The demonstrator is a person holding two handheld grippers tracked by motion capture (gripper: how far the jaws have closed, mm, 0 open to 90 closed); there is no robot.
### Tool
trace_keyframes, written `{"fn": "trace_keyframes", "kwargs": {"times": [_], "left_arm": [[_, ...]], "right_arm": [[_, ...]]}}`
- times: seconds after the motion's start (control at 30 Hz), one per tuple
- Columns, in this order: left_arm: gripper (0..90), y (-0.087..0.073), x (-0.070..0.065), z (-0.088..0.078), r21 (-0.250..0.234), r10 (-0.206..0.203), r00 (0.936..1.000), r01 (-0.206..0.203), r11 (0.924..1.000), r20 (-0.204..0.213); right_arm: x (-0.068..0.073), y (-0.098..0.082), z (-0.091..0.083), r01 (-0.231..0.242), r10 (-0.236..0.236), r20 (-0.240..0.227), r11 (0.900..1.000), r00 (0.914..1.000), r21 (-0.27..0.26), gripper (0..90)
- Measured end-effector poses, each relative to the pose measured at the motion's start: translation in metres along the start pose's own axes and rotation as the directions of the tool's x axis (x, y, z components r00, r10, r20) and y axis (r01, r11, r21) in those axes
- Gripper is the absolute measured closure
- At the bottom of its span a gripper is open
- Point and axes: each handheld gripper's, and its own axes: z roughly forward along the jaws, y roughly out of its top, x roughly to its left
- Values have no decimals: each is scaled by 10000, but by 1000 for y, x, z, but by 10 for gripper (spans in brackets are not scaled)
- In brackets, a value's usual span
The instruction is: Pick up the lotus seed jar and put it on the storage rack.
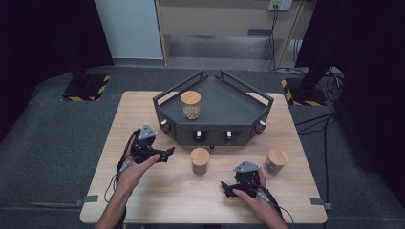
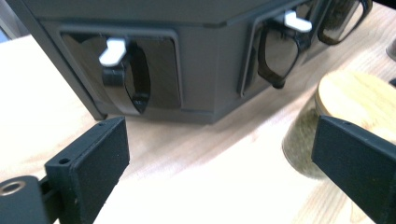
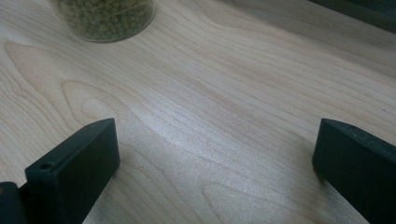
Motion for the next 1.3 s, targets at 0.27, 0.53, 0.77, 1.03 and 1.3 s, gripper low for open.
{"fn": "trace_keyframes", "kwargs": {"times": [0.27, 0.53, 0.77, 1.03, 1.3], "left_arm": [[32, -26, -6, -5, 124, -262, 9997, 262, 9996, -22], [33, -42, -9, -8, 185, -500, 9987, 501, 9986, -71], [32, -50, -18, -8, 430, -357, 9993, 360, 9984, -88], [31, -61, -26, -5, 737, -230, 9996, 241, 9970, -157], [32, -71, -26, -5, 991, -577, 9979, 605, 9932, -305]], "right_arm": [[0, 0, 0, -3, 3, 6, 10000, 10000, 0, 8], [0, 0, 0, -6, 6, 9, 10000, 10000, 1, 8], [0, 0, 0, -9, 9, 9, 10000, 10000, 1, 8], [0, 0, 0, -7, 7, 8, 10000, 10000, 1, 8], [0, 0, 0, -7, 7, 8, 10000, 10000, 0, 8]]}}
